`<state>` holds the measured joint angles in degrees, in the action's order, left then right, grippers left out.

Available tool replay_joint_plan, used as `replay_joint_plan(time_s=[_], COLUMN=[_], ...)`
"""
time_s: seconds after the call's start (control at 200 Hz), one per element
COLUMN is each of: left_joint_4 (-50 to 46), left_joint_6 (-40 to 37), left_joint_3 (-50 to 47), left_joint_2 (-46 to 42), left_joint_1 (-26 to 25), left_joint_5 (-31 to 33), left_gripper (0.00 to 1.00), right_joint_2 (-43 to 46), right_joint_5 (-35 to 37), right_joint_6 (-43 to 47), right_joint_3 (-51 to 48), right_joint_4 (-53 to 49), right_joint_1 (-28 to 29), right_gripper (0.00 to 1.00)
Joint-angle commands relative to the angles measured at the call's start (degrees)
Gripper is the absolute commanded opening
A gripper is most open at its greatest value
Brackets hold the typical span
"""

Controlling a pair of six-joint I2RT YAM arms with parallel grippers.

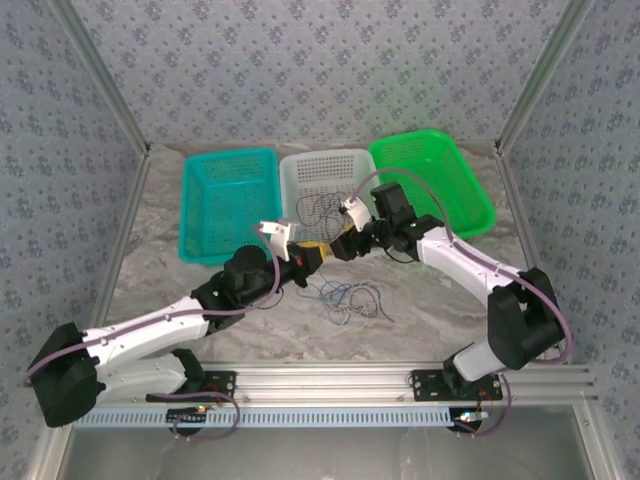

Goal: Untangle the cables

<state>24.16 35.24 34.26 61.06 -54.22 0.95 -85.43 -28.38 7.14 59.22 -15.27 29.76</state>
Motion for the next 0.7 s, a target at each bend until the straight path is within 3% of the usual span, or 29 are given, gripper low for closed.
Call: replay_joint_plan(time_s=[0.0, 0.17, 0.525, 0.585, 0.695], left_joint_4=[1.86, 2.11, 3.55, 3.92, 4.17], left_joint_6=[-0.08, -0.24, 0.85, 1.15, 1.57], left_joint_3=[2.45, 3.03, 1.36, 0.92, 0.22], left_joint_2=[-1.8, -2.0, -3.09, -3.38, -4.05], left_joint_1=[0.59, 0.6, 0.67, 0.69, 0.68], left_joint_5=[0.28, -0.28, -0.25, -0.02, 0.17], left_gripper=[0.05, 0.05, 0.05, 0.05, 0.05], right_joint_2=[-0.73, -3.29, -9.58, -10.44, -10.78], right_joint_5=[-1.72, 0.08, 0.22, -0.17, 0.04], right_joint_6=[3.81, 4.97, 4.89, 4.99, 4.26], right_joint_3=[0.95, 1.84, 4.36, 4.95, 5.34], right_joint_4=[-2.26, -1.39, 1.88, 2.05, 2.4], right_joint_1=[1.17, 2.35, 4.04, 4.25, 3.88], right_gripper=[0.63, 0.67, 0.65, 0.59, 0.38])
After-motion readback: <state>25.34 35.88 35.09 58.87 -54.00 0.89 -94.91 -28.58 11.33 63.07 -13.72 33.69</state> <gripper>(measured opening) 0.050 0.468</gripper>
